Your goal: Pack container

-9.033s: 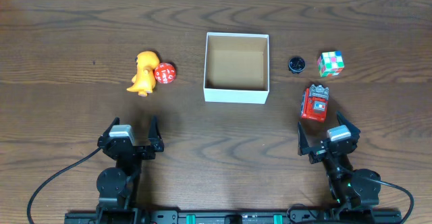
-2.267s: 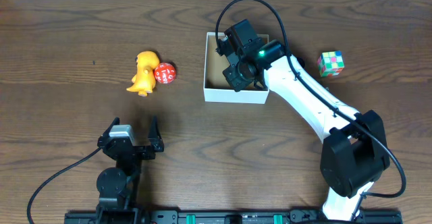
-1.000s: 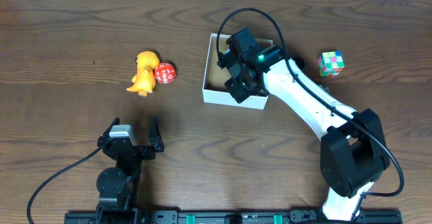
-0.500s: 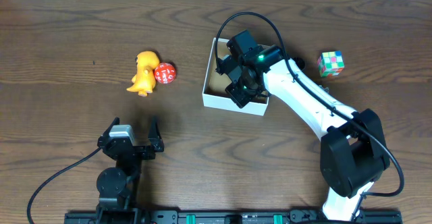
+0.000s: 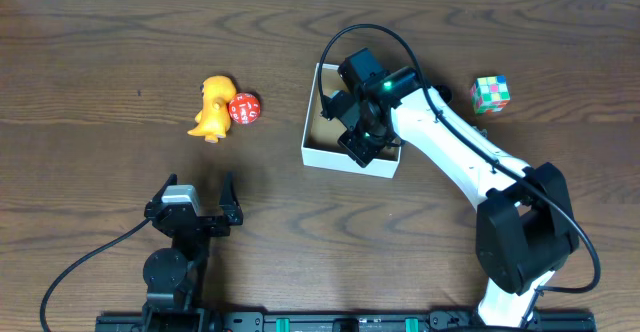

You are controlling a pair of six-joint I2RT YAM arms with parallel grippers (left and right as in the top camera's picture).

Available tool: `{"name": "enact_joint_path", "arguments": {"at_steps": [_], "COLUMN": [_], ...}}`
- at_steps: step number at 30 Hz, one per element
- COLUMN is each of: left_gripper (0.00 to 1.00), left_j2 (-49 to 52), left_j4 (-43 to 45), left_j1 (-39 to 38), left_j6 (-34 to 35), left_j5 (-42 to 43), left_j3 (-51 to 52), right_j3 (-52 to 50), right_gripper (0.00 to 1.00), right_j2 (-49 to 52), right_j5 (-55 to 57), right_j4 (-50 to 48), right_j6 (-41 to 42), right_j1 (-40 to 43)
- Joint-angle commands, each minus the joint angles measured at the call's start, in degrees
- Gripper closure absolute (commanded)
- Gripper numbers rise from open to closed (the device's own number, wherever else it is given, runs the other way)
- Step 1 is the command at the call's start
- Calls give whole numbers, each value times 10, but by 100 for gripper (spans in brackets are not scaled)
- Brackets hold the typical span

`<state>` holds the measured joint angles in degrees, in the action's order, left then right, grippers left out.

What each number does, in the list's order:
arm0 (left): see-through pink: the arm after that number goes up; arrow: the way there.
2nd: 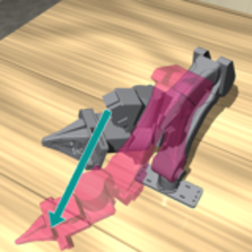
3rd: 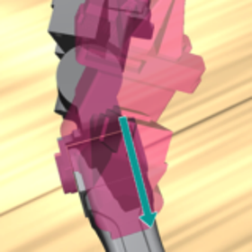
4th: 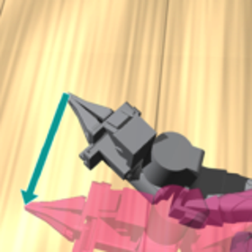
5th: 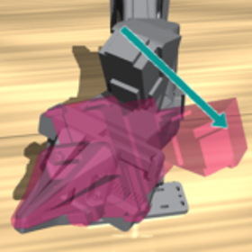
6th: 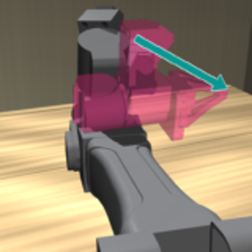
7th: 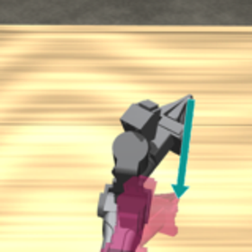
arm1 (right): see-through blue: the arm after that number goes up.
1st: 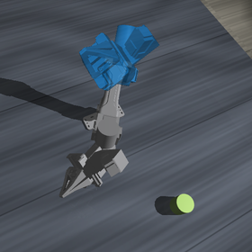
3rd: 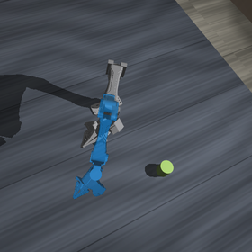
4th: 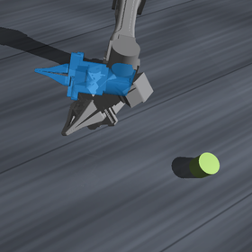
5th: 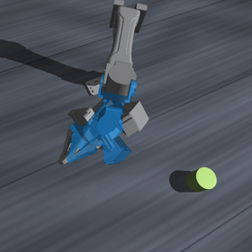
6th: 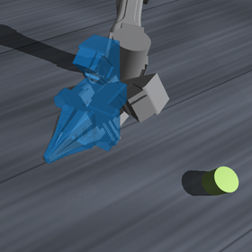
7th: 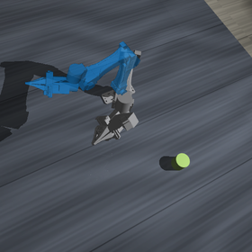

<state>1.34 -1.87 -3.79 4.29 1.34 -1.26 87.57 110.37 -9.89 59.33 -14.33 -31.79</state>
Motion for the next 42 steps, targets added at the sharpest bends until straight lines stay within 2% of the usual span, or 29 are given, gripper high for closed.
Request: {"name": "enact_joint_path", "arguments": {"at_steps": [1, 10, 20, 24, 30, 38, 42], "left_gripper": [2, 2, 2, 2, 2, 2, 2], "left_j2": [0, 0, 0, 0, 0, 0, 0], "left_j4": [-22, -22, -22, -22, -22, -22, -22], "left_j1": [3, 3, 3, 3, 3, 3, 3], "left_j6": [1, 1, 1, 1, 1, 1, 1], "left_j5": [-5, -5, -5, -5, -5, -5, -5], "left_j3": [10, 10, 10, 10, 10, 10, 10], "right_j3": [-3, -3, -3, -3, -3, -3, -3], "right_gripper": [99, 99, 99, 99, 99, 99, 99], "right_j2": [-30, -37, -57, -78, -97, -96, -95], "right_j5": [-9, -8, 14, 59, 94, 228, 243], "right_j4": [9, 20, -23, -37, -53, -62, -69], "right_j6": [-24, -27, 93, 157, 187, 355, 408], "right_j1": [-7, -2, 56, 91, 115, 128, 134]}}
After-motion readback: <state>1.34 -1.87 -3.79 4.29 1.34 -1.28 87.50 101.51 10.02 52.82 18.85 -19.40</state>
